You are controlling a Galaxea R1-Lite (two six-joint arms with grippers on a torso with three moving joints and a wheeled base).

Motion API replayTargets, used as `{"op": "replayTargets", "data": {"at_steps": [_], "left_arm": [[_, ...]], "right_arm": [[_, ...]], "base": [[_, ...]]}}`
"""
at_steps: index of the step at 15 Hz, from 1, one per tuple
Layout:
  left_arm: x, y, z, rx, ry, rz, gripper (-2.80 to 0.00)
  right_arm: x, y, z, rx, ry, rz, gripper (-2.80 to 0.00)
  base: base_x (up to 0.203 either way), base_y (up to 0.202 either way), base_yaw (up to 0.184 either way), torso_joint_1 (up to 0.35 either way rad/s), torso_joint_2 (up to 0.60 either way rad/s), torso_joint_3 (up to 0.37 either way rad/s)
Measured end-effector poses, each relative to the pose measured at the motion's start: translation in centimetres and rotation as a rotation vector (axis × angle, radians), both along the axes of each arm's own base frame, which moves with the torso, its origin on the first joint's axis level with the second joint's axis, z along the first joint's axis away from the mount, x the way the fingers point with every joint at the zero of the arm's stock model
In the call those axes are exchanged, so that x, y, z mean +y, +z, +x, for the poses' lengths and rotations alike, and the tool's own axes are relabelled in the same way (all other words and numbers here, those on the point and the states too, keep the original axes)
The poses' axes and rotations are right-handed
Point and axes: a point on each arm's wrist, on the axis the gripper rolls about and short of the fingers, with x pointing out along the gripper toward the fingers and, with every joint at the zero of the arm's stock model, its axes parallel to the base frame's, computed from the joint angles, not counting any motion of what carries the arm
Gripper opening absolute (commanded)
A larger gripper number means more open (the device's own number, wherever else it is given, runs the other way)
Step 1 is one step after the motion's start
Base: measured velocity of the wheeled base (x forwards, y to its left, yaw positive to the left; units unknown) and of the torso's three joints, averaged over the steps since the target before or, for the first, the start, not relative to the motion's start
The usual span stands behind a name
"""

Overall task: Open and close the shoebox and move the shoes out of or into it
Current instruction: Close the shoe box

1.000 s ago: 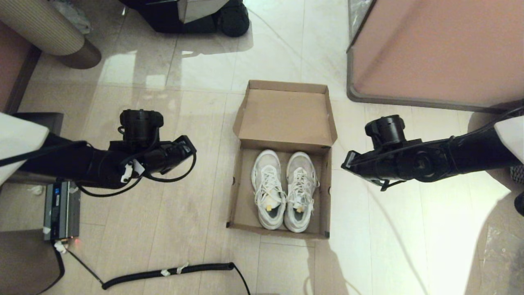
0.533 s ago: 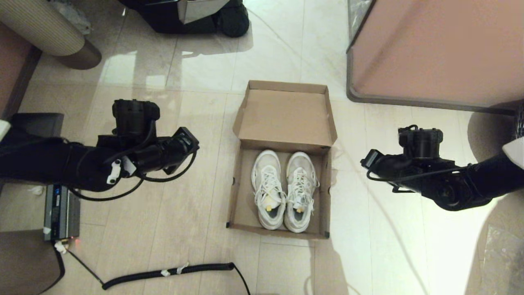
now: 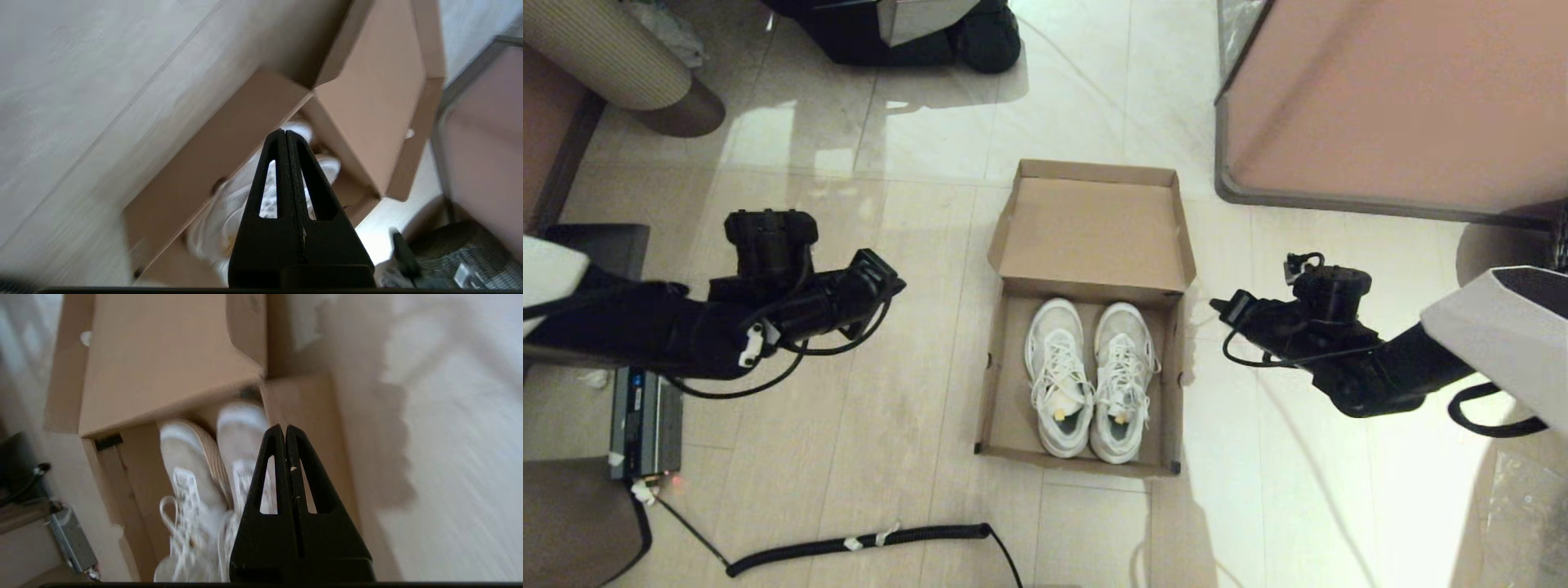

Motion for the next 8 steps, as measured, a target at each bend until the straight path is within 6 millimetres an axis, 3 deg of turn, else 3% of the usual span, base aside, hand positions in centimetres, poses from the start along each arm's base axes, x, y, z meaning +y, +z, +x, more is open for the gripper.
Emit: {"op": "replayTargets", "data": {"at_steps": [2, 5, 8], "left_arm": [[-1.0, -0.8, 0.5, -0.005, -0.020, -0.013, -2.80], [-3.8, -1.3, 0.0, 0.018, -0.073, -0.041, -2.80], [-4.9, -1.0, -0.6, 0.012, -0.063, -0.035, -2.80]], "right_arm": [[-0.3, -0.9, 2.8, -0.044, -0.003, 0.028, -2.80], [-0.7, -2.3, 4.8, -0.061, -0.018, 0.145, -2.80], [-0.9, -2.3, 6.5, -0.100, -0.028, 0.214, -2.80]], "base": [[0.000, 0.000, 0.000, 0.000, 0.00, 0.000], [0.000, 0.000, 0.000, 0.000, 0.00, 0.000], [0.000, 0.000, 0.000, 0.000, 0.00, 0.000]]}}
